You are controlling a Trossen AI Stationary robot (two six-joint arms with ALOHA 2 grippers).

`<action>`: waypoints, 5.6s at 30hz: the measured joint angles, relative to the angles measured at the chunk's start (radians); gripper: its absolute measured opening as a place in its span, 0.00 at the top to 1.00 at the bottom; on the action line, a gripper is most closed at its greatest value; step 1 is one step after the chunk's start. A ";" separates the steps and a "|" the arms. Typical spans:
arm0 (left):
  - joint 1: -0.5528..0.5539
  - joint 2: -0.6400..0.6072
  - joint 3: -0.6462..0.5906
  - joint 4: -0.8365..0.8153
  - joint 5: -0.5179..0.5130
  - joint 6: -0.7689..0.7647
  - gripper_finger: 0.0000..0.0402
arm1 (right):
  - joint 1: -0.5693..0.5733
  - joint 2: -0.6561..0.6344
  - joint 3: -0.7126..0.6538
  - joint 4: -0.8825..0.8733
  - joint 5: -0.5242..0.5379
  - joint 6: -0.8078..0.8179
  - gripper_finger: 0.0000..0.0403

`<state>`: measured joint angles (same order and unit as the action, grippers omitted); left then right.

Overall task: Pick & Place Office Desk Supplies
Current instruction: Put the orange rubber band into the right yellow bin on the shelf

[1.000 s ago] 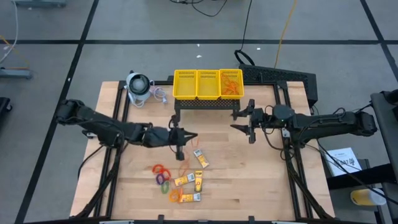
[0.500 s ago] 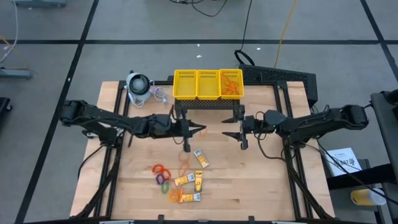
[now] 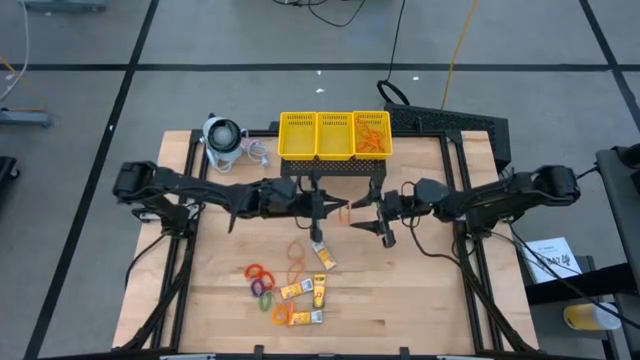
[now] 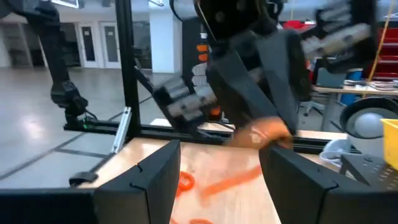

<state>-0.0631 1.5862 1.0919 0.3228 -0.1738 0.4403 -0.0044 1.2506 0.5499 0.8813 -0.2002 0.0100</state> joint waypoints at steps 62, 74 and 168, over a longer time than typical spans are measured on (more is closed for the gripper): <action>-0.003 -0.276 0.001 -0.352 0.042 -0.377 0.28 | -0.035 0.027 0.008 -0.023 0.071 -0.059 1.00; 0.014 -0.595 -0.121 -0.581 -0.009 -0.370 0.29 | -0.103 0.027 0.008 -0.081 0.073 0.010 1.00; -0.124 -0.626 -0.623 -0.219 0.124 -0.791 0.31 | -0.009 -0.192 0.138 -0.660 -0.266 -0.033 0.51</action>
<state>-0.1870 0.9607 0.4685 0.1038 -0.0502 -0.3502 -0.0138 1.0586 0.6876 0.2217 -0.4664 -0.0228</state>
